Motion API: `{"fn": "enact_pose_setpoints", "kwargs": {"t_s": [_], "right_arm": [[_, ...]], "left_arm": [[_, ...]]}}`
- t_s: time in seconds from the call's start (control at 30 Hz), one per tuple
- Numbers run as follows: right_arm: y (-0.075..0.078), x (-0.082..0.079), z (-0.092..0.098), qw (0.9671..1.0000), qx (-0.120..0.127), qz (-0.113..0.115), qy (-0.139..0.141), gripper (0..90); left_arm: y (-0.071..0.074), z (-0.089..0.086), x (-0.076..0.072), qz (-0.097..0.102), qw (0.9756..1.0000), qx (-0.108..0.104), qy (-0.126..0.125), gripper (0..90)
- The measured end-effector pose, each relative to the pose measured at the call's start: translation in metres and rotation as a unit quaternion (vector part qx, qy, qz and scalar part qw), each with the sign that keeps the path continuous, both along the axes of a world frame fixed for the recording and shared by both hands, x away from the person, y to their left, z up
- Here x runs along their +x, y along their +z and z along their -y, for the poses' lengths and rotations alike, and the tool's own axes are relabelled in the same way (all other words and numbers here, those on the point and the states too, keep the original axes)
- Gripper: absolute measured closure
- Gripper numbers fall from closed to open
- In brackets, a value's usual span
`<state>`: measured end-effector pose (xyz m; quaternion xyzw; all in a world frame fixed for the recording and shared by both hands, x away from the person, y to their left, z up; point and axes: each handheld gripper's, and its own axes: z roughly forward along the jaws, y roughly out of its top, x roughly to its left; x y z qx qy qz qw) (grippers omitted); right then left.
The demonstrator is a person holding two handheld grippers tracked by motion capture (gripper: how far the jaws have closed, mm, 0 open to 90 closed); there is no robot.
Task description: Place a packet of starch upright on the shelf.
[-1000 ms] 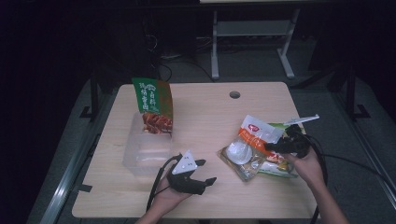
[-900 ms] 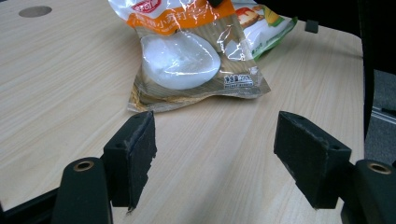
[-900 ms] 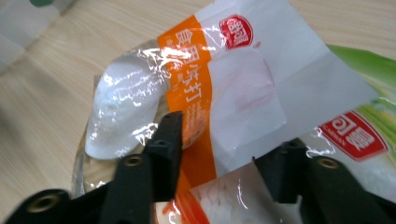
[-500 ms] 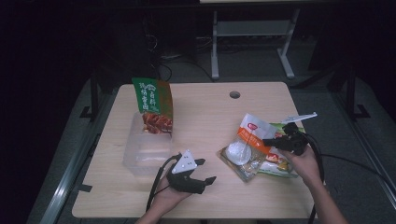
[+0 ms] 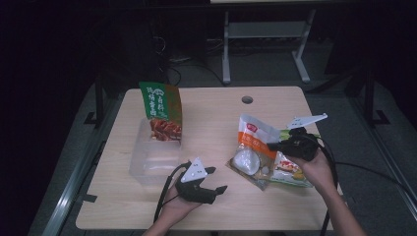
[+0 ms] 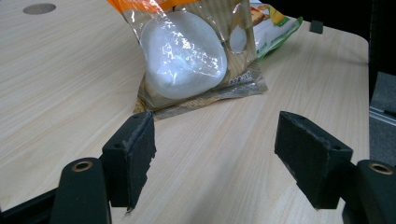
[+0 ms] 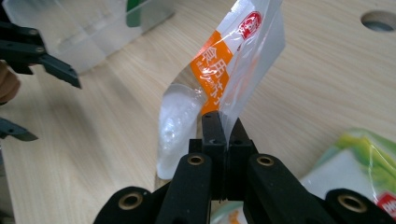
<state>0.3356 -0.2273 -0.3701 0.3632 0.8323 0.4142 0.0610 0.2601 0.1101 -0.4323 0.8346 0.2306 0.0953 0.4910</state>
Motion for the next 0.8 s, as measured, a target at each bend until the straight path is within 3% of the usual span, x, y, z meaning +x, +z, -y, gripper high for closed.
{"fn": "enact_pose_setpoints", "kwargs": {"t_s": [0.27,0.8], "right_arm": [[0.013,-0.009,-0.017,0.9983,-0.005,0.038,0.045,89.8],[0.03,-0.028,-0.049,0.9905,-0.015,0.072,0.116,90.0]], "left_arm": [[-0.001,0.001,0.002,-0.001,1.0,-0.001,0.0,27.8],[0.002,-0.006,0.006,-0.003,0.9997,-0.017,0.016,25.8]]}}
